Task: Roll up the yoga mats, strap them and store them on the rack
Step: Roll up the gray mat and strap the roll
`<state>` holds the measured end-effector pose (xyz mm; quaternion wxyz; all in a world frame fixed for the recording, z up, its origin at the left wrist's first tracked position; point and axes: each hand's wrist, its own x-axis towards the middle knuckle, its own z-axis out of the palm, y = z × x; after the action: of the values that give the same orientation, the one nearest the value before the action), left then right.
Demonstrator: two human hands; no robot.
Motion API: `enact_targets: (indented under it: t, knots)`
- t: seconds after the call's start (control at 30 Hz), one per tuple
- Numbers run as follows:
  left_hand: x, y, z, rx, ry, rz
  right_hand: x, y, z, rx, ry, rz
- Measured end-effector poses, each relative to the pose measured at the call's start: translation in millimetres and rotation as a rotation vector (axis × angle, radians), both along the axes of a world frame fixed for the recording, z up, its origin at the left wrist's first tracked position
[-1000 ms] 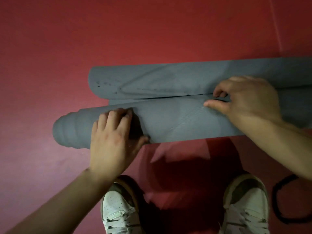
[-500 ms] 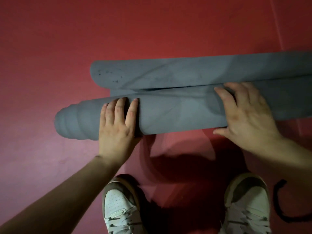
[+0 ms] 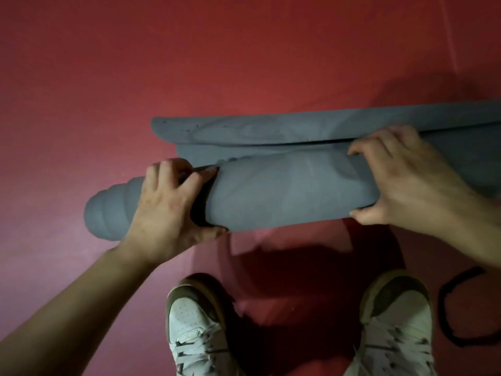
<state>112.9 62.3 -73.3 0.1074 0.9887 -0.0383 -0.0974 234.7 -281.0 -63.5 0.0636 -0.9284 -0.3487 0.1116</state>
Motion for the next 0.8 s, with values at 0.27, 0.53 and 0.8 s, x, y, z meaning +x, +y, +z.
enact_targets:
  t: [0.27, 0.53, 0.8]
  knots:
    - [10.7, 5.5, 5.7, -0.057, -0.102, 0.166, 18.4, 11.0, 10.2, 0.058, 0.031, -0.168]
    - [17.1, -21.7, -8.1, 0.213, -0.023, 0.160, 40.1, 28.7, 15.7, 0.168, 0.053, -0.218]
    - [13.5, -20.6, -19.4, 0.223, -0.146, 0.170, 72.8, 104.8, 32.4, -0.145, 0.412, -0.020]
